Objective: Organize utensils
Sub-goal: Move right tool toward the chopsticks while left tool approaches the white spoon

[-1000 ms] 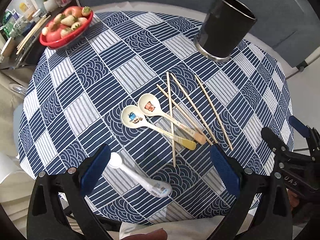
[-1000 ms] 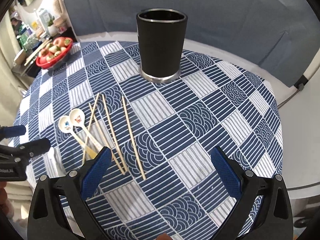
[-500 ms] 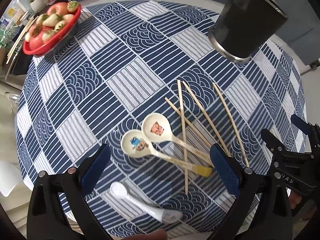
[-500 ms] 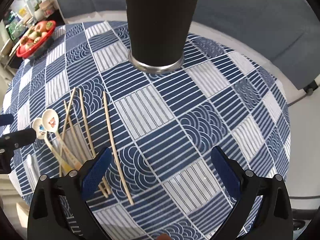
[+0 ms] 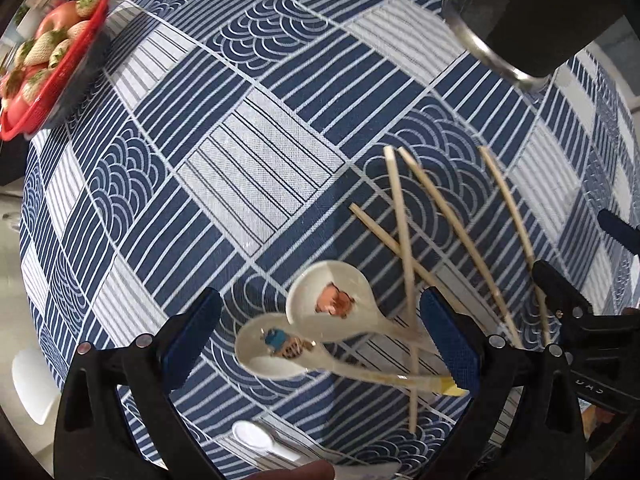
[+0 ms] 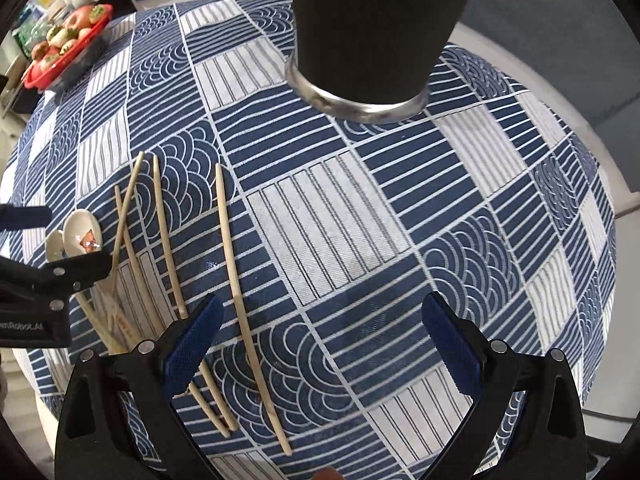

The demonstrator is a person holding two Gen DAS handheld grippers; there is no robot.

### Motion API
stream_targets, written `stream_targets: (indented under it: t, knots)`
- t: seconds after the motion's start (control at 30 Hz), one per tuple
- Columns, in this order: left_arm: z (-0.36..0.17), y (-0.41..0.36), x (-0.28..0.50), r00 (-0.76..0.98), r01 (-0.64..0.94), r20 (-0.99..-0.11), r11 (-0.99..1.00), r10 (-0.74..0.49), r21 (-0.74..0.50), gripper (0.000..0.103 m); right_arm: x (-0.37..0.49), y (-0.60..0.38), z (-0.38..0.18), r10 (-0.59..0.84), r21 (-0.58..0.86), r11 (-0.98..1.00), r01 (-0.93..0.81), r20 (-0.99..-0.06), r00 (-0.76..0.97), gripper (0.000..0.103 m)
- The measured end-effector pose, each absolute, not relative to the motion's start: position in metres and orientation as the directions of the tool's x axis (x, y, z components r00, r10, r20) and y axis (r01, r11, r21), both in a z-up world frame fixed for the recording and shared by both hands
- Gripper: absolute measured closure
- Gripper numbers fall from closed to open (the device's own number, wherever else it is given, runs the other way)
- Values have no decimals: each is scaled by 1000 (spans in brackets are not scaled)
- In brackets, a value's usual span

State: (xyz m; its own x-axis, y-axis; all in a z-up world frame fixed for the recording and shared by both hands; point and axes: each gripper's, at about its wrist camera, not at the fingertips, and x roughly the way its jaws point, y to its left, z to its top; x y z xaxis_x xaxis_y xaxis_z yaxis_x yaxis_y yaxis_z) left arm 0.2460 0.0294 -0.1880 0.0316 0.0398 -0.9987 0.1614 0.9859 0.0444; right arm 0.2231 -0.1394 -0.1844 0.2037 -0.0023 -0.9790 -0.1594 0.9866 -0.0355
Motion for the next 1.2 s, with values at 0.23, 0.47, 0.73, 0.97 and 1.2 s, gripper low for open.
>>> stream_targets:
  t: [0.23,0.47,0.73,0.97,1.2]
  knots:
    - [-201,31,253,13,185,-1000,983,3,5,4,233,-137,-198,40,15,991,-134,-981,189,7]
    - [-197,32,257,43,203,-999,979,-3,6,4,234,-135,-197,45,11,986,-169,-978,202,7]
    - [-200,31,250,42,206,-999,979,-7,2,4,232,-132,-201,51,10,984,-177,-972,228,6]
    - [-191,48,254,24,159,-1000,987,-3,1,34,233,-137,-199,47,9,986,-169,-974,220,7]
    - [-183,69,256,15,142,-997,987,-77,-74,90,234,-149,-182,66,14,980,-197,-964,257,98]
